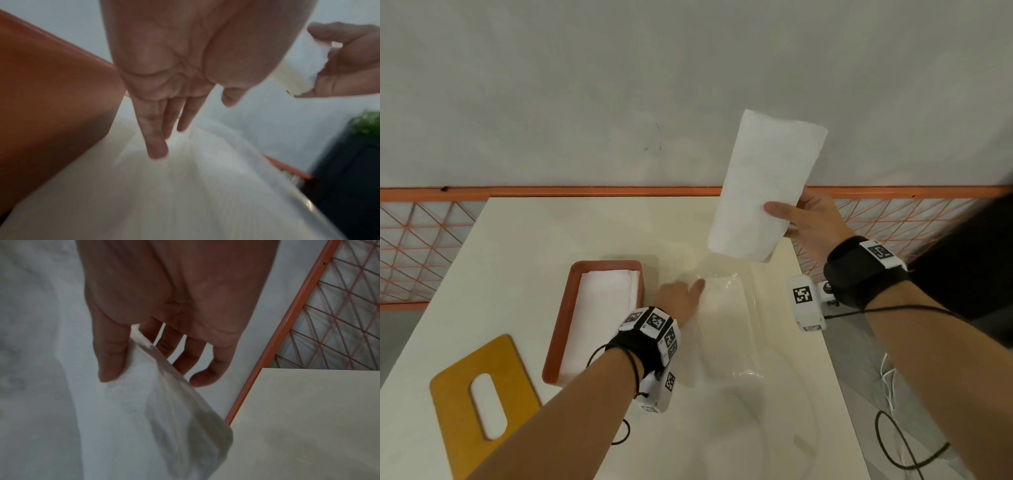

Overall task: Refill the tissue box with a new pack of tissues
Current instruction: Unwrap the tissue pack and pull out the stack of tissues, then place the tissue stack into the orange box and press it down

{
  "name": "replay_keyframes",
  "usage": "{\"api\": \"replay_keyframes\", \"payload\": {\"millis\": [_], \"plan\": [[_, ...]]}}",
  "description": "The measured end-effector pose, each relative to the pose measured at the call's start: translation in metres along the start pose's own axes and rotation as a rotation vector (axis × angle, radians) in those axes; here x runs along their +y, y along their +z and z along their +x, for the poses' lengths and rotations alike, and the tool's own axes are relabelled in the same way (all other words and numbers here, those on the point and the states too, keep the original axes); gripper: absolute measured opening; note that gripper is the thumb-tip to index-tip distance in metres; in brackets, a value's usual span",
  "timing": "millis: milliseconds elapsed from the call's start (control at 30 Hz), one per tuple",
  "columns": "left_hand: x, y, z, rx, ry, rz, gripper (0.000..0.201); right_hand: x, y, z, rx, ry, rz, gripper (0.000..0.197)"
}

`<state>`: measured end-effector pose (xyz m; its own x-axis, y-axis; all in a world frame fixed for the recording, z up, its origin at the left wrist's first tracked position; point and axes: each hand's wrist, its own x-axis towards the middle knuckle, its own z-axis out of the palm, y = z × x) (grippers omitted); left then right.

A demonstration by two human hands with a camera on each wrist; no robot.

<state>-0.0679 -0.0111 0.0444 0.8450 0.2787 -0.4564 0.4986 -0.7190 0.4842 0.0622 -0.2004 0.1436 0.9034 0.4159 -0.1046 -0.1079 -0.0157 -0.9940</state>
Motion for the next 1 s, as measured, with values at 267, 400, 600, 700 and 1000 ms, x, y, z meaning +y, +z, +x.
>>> {"api": "replay_keyframes", "payload": {"millis": [267, 400, 600, 700, 1000], "plan": [[-0.013, -0.087, -0.064, 0.1, 0.306, -1.09, 0.048, -0.014, 0.062, -0.041, -0.192, 0.072, 0.046, 0.062], [-0.05, -0.112, -0.097, 0.036, 0.396, -1.04, 0.065, -0.001, 0.111, -0.057, -0.24, 0.158, -0.027, 0.065], [-0.126, -0.124, -0.103, 0.006, 0.277, -0.896, 0.062, 0.03, 0.174, -0.069, -0.256, 0.303, -0.021, 0.04], [-0.154, -0.125, -0.098, -0.013, 0.179, -0.879, 0.054, 0.046, 0.198, -0.071, -0.269, 0.336, -0.098, 0.04], [-0.177, -0.111, -0.083, -0.042, 0.077, -0.381, 0.063, 0.081, 0.237, -0.07, -0.147, 0.334, -0.552, 0.068]]}}
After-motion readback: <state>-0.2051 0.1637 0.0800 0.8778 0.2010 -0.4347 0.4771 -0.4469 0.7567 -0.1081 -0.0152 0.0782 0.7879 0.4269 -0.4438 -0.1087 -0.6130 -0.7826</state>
